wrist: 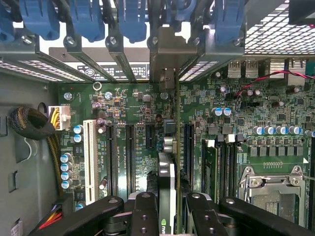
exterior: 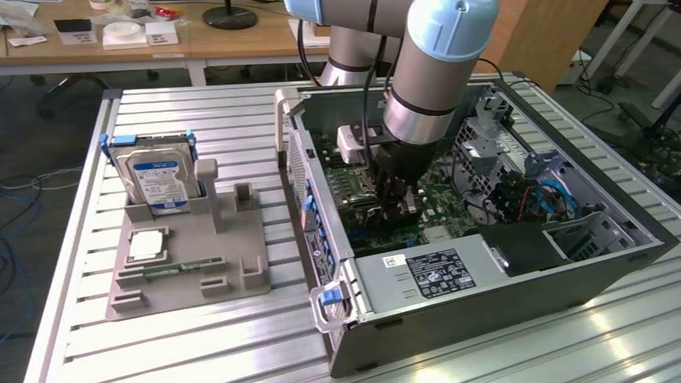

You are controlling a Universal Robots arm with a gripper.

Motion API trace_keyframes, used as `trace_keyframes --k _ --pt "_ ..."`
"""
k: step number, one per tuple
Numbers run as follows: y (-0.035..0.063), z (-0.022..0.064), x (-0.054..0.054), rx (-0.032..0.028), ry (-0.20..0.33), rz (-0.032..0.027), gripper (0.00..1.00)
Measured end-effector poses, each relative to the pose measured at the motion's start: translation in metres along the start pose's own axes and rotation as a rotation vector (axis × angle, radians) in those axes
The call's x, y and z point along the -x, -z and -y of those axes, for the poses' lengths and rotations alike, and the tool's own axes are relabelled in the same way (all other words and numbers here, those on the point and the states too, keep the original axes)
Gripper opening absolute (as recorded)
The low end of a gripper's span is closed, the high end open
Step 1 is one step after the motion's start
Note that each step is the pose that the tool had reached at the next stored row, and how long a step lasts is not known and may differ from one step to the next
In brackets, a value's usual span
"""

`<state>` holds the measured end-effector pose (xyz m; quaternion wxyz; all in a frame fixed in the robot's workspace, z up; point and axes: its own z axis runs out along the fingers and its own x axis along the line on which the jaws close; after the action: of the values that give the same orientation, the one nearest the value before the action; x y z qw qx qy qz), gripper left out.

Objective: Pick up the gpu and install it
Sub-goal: 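Insert the gpu into the slot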

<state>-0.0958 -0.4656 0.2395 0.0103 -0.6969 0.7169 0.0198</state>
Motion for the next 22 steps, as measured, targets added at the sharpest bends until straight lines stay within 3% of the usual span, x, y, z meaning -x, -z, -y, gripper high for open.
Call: trace_keyframes --k 19,21,22 --pt "-0.0021 -0.0004 0.0000 -0.0001 -0.001 0.0006 0.27" --pt "-0.0020 0.0001 0.0000 -0.0002 0.000 0.0003 0.39" --pt "-0.0019 0.0000 -0.0001 -0.0001 0.000 0.0001 0.39"
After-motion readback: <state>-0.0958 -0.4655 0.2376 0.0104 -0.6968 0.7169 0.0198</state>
